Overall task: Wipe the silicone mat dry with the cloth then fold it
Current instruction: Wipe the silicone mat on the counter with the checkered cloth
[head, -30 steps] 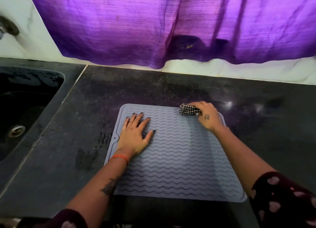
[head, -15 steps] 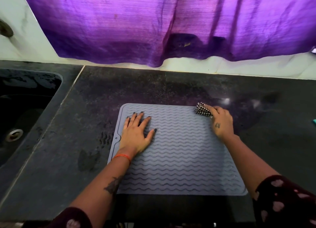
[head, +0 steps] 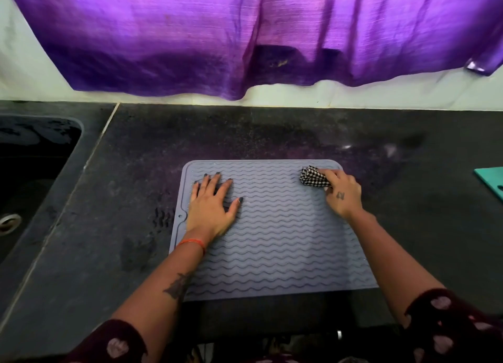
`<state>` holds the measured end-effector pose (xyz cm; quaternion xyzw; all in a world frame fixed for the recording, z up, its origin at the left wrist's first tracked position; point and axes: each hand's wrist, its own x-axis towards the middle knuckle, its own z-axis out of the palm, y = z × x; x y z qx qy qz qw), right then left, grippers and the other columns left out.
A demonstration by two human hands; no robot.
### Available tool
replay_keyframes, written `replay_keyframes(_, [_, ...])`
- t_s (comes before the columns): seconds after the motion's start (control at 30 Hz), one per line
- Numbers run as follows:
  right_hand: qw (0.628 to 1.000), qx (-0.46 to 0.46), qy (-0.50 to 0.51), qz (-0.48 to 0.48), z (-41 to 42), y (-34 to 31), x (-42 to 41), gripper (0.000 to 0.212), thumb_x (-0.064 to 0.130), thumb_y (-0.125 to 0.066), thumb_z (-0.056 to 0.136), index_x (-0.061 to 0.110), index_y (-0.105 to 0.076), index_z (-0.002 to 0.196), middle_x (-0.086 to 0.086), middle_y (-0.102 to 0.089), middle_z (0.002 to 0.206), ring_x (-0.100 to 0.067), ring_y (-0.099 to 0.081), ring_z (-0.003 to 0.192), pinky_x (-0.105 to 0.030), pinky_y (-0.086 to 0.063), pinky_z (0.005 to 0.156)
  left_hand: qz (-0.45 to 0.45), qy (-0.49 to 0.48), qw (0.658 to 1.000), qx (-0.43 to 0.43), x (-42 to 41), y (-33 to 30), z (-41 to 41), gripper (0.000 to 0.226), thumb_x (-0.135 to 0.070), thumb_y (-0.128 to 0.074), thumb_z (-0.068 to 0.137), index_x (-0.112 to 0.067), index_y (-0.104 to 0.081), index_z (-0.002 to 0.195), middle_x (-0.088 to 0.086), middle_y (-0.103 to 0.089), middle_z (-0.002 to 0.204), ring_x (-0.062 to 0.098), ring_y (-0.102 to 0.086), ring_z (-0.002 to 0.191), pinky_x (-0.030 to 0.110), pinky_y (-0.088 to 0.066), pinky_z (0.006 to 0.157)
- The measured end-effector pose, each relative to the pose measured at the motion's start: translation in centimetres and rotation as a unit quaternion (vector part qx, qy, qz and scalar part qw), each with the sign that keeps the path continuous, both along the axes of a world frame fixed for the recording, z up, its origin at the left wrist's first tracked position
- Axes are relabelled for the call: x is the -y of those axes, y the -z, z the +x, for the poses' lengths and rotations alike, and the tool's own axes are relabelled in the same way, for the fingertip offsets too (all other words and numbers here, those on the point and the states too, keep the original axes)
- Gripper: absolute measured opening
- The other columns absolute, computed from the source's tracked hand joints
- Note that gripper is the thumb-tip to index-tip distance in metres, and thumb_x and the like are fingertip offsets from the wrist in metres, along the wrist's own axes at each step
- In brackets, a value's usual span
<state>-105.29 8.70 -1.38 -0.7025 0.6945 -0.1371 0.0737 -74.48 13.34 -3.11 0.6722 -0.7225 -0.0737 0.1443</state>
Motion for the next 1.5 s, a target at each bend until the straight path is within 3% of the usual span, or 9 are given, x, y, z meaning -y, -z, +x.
replay_keyframes(0.13, [0.999, 0.04, 0.015, -0.029, 0.2, -1.4, -1.8, 0.056, -0.001, -0.054, 0.078, 0.031, -0.055, 0.125, -0.004, -0.057, 0.121, -0.035, -0.049, 0.107, -0.042, -0.04, 0.088, -0.005, 0.001, 1.0, 0.002, 0.0, -0.1, 0.0, 0.081, -0.068, -0.008, 0.079, -0.027, -0.034, 0.143, 0.002, -0.024, 0.154, 0.023, -0.013, 0.144, 0.039, -0.001, 0.118])
replay_keyframes(0.27, [0.996, -0.003, 0.005, -0.093, 1.2, 1.8, -5.9, 0.062, -0.006, -0.058, 0.072, 0.028, -0.057, 0.124, -0.008, -0.059, 0.116, -0.036, -0.053, 0.1, -0.044, -0.043, 0.084, -0.001, -0.001, 1.0, 0.004, -0.1, -0.2, 0.0, 0.081, -0.068, -0.007, 0.078, -0.027, -0.034, 0.143, 0.002, -0.024, 0.155, 0.023, -0.013, 0.144, 0.039, -0.001, 0.118])
replay_keyframes(0.43, [0.999, 0.032, -0.025, 0.0, -0.1, -0.3, -4.1, 0.056, -0.002, -0.058, 0.074, 0.028, -0.059, 0.122, -0.004, -0.059, 0.12, -0.037, -0.051, 0.105, -0.045, -0.043, 0.089, -0.001, 0.004, 1.0, -0.003, -0.2, -0.2, 0.0, 0.081, -0.068, -0.008, 0.078, -0.026, -0.035, 0.143, 0.003, -0.024, 0.155, 0.023, -0.013, 0.144, 0.039, 0.0, 0.117])
replay_keyframes(0.67, [0.995, 0.022, -0.027, -0.098, 1.1, 2.0, -9.9, 0.049, 0.016, -0.043, 0.07, 0.036, -0.049, 0.116, -0.006, -0.061, 0.11, -0.035, -0.054, 0.096, -0.047, -0.046, 0.081, 0.005, 0.004, 1.0, -0.001, -0.1, -0.1, 0.1, 0.08, -0.067, -0.008, 0.079, -0.026, -0.033, 0.144, 0.003, -0.022, 0.155, 0.023, -0.011, 0.144, 0.039, 0.0, 0.118])
replay_keyframes(0.83, [0.997, 0.072, -0.025, -0.025, 0.3, -0.4, -8.5, 0.048, 0.001, -0.062, 0.068, 0.03, -0.064, 0.106, -0.001, -0.062, 0.11, -0.031, -0.053, 0.102, -0.046, -0.044, 0.087, 0.004, 0.008, 1.0, -0.006, -0.3, -0.1, 0.1, 0.082, -0.067, -0.006, 0.079, -0.025, -0.032, 0.144, 0.003, -0.021, 0.155, 0.023, -0.011, 0.144, 0.039, 0.0, 0.118])
replay_keyframes(1.0, [0.992, 0.053, -0.045, -0.105, 2.1, 2.2, -13.0, 0.047, 0.02, -0.04, 0.068, 0.033, -0.052, 0.11, -0.003, -0.06, 0.109, -0.03, -0.054, 0.096, -0.044, -0.044, 0.081, 0.016, 0.007, 1.0, -0.002, -0.2, -0.1, 0.1, 0.085, -0.068, -0.001, 0.076, -0.027, -0.029, 0.145, 0.002, -0.019, 0.156, 0.022, -0.008, 0.145, 0.04, 0.001, 0.118])
replay_keyframes(1.27, [0.984, 0.134, -0.093, -0.07, 0.7, 0.4, -12.3, 0.059, 0.005, -0.058, 0.054, 0.042, -0.057, 0.1, 0.022, -0.054, 0.1, -0.019, -0.055, 0.092, -0.03, -0.04, 0.082, 0.012, 0.006, 1.0, -0.004, -0.2, 0.0, 0.1, 0.084, -0.067, -0.001, 0.076, -0.027, -0.029, 0.145, 0.001, -0.019, 0.156, 0.022, -0.007, 0.145, 0.04, 0.001, 0.118])
replay_keyframes(1.4, [0.994, 0.066, -0.06, -0.068, 2.3, 1.4, -14.1, 0.053, 0.018, -0.047, 0.054, 0.039, -0.046, 0.104, 0.006, -0.059, 0.101, -0.027, -0.052, 0.091, -0.041, -0.039, 0.078, 0.013, 0.008, 1.0, -0.009, -0.2, -0.1, 0.1, 0.085, -0.067, -0.003, 0.076, -0.026, -0.03, 0.145, 0.002, -0.02, 0.156, 0.022, -0.008, 0.144, 0.039, 0.001, 0.118])
replay_keyframes(1.5, [0.991, 0.115, -0.064, -0.016, 1.7, 0.2, -13.0, 0.058, 0.016, -0.053, 0.056, 0.051, -0.047, 0.103, 0.015, -0.057, 0.095, -0.026, -0.053, 0.09, -0.041, -0.041, 0.08, 0.013, 0.011, 1.0, -0.012, -0.2, -0.1, 0.2, 0.082, -0.067, -0.005, 0.078, -0.026, -0.03, 0.145, 0.002, -0.02, 0.156, 0.022, -0.008, 0.145, 0.039, 0.002, 0.118])
